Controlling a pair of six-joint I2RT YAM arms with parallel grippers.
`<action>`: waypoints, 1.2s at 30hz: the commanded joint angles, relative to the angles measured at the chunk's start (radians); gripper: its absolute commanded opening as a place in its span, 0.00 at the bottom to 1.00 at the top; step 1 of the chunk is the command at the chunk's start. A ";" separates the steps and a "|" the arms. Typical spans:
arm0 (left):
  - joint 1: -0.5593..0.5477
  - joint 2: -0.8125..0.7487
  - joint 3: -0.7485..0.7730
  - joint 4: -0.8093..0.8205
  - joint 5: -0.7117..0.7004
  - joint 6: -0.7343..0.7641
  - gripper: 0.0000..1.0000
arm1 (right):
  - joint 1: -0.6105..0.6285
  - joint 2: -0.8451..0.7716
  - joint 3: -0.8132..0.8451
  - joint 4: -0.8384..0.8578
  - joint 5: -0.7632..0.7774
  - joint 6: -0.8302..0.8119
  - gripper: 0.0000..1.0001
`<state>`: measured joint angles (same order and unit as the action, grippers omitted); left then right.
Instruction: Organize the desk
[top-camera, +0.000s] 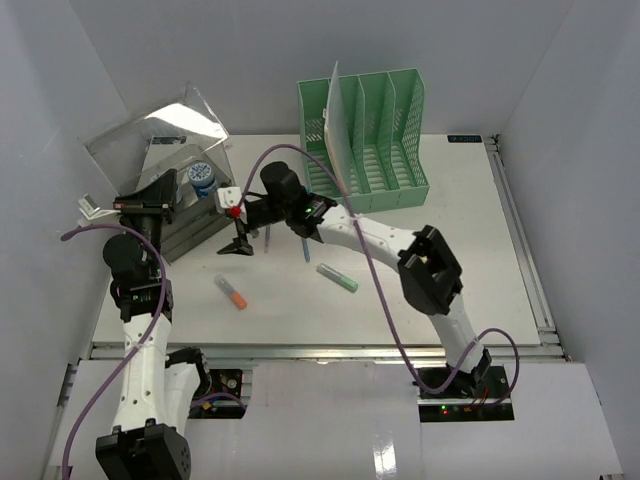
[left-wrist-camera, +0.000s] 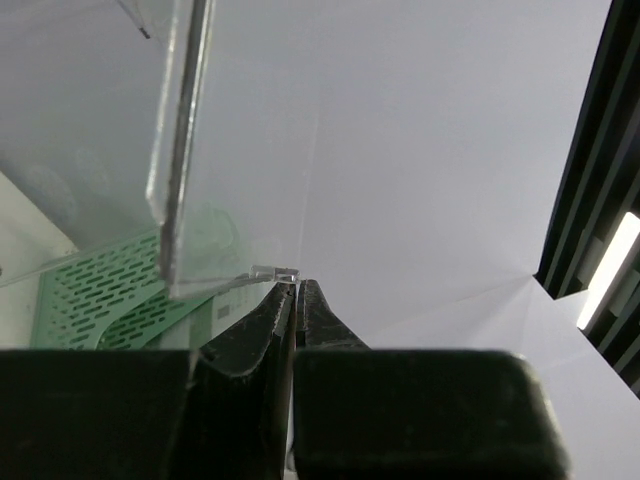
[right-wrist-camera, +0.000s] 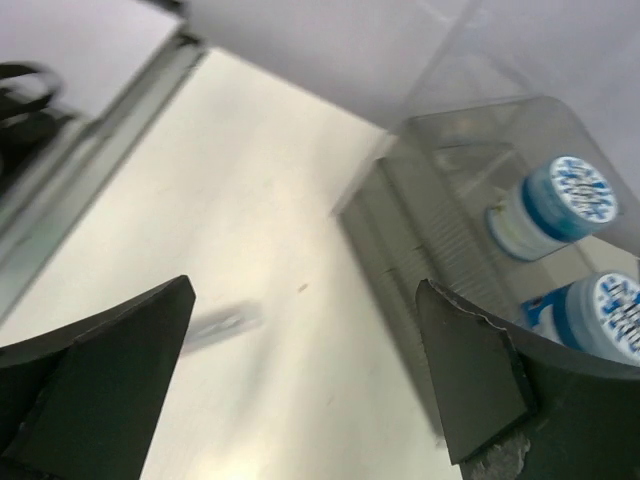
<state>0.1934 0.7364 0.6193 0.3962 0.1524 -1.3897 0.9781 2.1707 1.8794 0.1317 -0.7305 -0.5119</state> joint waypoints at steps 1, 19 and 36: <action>-0.003 -0.074 -0.069 -0.050 0.007 0.038 0.02 | -0.054 -0.232 -0.257 -0.410 -0.270 -0.305 0.96; -0.009 -0.186 -0.356 -0.416 0.032 0.184 0.67 | -0.477 -0.767 -0.672 -0.790 -0.310 -0.287 0.96; -0.008 0.257 -0.568 0.483 -0.102 0.187 0.55 | -0.788 -0.852 -0.871 -0.849 -0.643 -0.496 0.63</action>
<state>0.1867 0.8834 0.0510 0.5715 0.1312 -1.1965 0.2466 1.3667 1.0255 -0.7063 -1.2915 -0.9211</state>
